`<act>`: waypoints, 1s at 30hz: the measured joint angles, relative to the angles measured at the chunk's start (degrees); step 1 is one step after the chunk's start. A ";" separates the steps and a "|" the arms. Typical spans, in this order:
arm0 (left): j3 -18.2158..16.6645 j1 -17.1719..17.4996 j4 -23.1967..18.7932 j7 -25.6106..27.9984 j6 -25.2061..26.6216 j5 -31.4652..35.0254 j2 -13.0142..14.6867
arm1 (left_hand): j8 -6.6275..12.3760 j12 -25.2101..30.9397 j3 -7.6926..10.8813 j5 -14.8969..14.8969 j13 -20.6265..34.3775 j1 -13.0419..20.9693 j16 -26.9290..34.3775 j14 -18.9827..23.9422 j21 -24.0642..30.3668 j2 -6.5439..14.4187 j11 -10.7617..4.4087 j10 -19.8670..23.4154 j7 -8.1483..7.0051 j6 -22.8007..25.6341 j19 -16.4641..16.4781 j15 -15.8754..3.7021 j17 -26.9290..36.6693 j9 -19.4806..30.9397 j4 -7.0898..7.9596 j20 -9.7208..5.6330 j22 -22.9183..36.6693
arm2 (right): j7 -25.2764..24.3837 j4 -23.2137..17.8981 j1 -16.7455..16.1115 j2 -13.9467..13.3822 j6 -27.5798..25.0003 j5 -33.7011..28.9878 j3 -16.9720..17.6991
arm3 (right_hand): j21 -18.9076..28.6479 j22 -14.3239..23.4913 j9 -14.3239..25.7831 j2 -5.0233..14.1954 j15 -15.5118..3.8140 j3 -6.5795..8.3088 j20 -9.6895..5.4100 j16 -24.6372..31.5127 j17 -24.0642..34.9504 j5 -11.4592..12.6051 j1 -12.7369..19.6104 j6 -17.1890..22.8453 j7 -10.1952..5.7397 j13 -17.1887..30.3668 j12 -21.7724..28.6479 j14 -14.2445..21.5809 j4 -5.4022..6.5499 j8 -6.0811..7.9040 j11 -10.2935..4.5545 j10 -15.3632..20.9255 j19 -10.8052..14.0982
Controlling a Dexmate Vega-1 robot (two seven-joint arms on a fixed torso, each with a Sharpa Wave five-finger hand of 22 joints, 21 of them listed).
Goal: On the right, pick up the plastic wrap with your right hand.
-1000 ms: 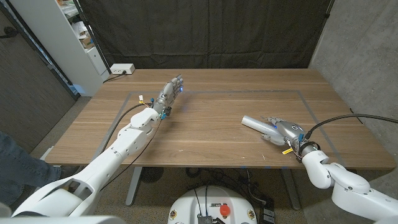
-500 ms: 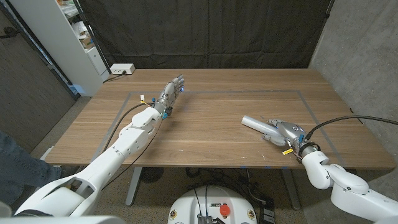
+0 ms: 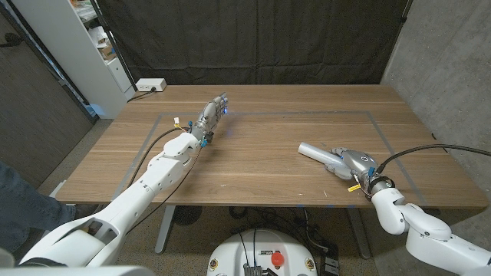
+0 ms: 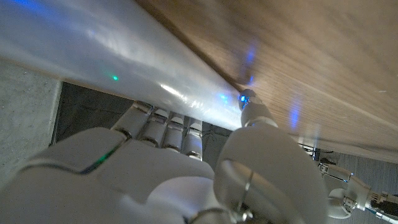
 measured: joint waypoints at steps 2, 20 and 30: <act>0.00 0.00 0.00 0.00 0.05 0.06 0.00 | 0.00 0.00 0.00 0.00 0.00 0.00 0.00 0.00 0.00 0.00 0.00 0.00 0.00 0.00 0.00 0.00 0.00 0.00 0.00 0.00 0.00 | 0.00 0.32 0.00 0.32 0.00 0.00 -0.16 | 0.63 0.28 -0.01 0.87 -0.03 0.30 -0.38 1.27 0.94 -0.08 0.88 1.90 -0.15 0.43 0.82 1.73 -0.32 0.45 -0.33 1.86 1.33; 0.63 -0.54 0.20 0.04 0.62 0.39 -0.54 | 0.00 0.00 0.00 0.00 0.00 0.00 0.00 0.00 0.00 0.00 0.00 0.00 0.00 0.00 0.00 0.00 0.00 0.00 0.00 0.00 0.00 | -5.41 1.57 0.10 2.00 -1.77 -3.72 -1.16 | 6.72 2.60 0.66 3.40 -1.13 0.04 -2.60 9.73 9.01 -4.68 7.52 11.17 3.09 3.70 8.94 12.99 -1.54 3.55 -3.57 16.24 8.44; 0.64 -0.55 -0.14 0.13 0.79 0.26 -0.56 | 0.00 0.00 0.00 0.00 0.00 0.00 0.00 0.00 0.00 0.00 0.00 0.00 0.00 0.00 0.00 0.00 0.00 0.00 0.00 0.00 0.00 | -6.24 2.43 0.83 2.64 -1.88 -4.41 -1.81 | 8.92 3.67 0.60 2.64 -1.94 0.30 -3.01 11.24 10.83 -6.04 8.29 12.50 4.41 4.57 11.31 16.39 -1.74 4.52 -2.47 18.17 9.66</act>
